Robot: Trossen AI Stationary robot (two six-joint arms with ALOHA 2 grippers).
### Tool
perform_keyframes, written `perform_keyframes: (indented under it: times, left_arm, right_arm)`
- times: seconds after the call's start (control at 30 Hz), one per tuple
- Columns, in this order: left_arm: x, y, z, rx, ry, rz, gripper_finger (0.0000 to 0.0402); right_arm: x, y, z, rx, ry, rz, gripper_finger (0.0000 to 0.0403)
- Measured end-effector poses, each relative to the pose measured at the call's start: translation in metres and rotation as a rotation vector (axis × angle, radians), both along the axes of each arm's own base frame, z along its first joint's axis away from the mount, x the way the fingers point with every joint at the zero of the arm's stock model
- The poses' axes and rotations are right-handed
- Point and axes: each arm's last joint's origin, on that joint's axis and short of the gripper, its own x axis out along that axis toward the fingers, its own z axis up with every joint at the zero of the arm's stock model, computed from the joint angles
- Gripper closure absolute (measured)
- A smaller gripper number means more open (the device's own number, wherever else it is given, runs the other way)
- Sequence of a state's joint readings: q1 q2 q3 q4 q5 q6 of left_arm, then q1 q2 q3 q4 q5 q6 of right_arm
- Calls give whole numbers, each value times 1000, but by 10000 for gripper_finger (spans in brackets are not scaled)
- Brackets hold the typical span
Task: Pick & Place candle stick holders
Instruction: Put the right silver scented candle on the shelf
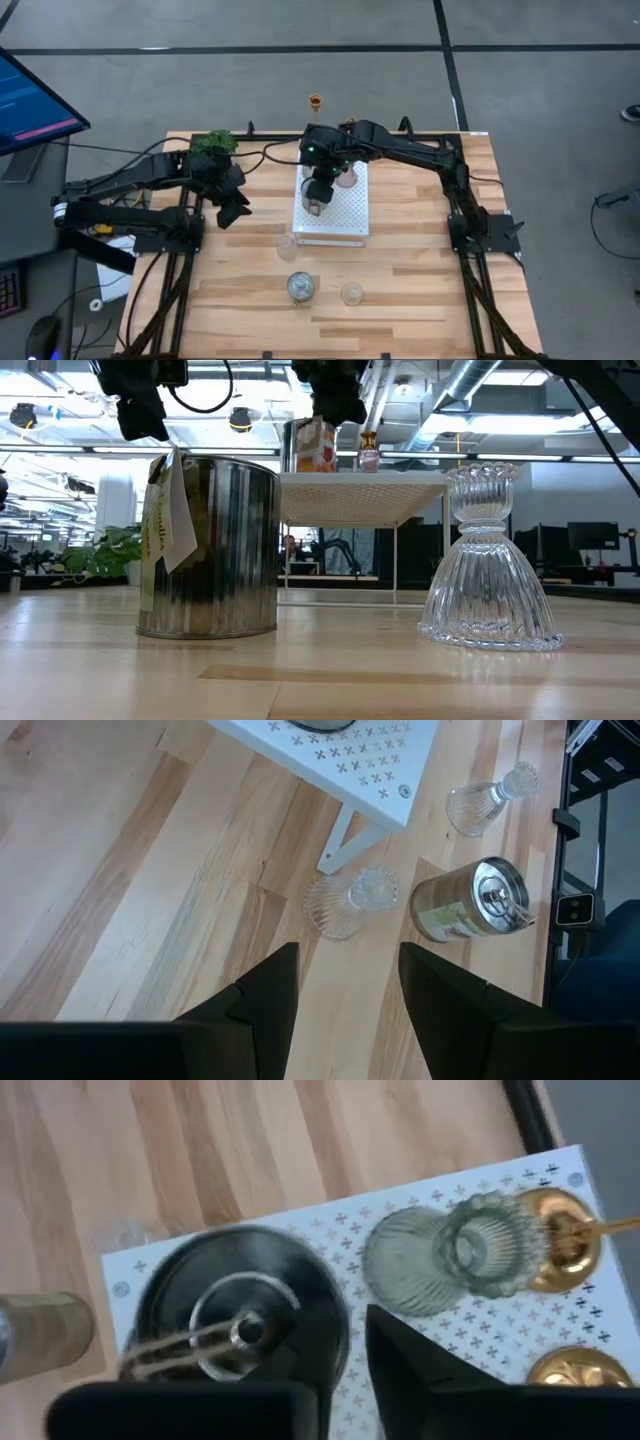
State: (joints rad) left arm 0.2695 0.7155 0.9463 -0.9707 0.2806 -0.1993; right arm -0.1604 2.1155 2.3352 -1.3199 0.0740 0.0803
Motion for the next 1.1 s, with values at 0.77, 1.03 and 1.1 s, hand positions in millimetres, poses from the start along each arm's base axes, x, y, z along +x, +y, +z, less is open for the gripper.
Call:
perform_keyframes:
  times: [0.77,1.03,1.1]
  left_arm:
    - [0,0,0,-17,-1,14,229]
    - [0,0,0,-16,-2,14,229]
    - [0,0,0,-16,-2,14,229]
  right_arm:
    - [-72,58,69,-97,-29,-73,358]
    - [-45,97,24,-140,-7,14,396]
    - [-34,95,11,-136,-47,26,400]
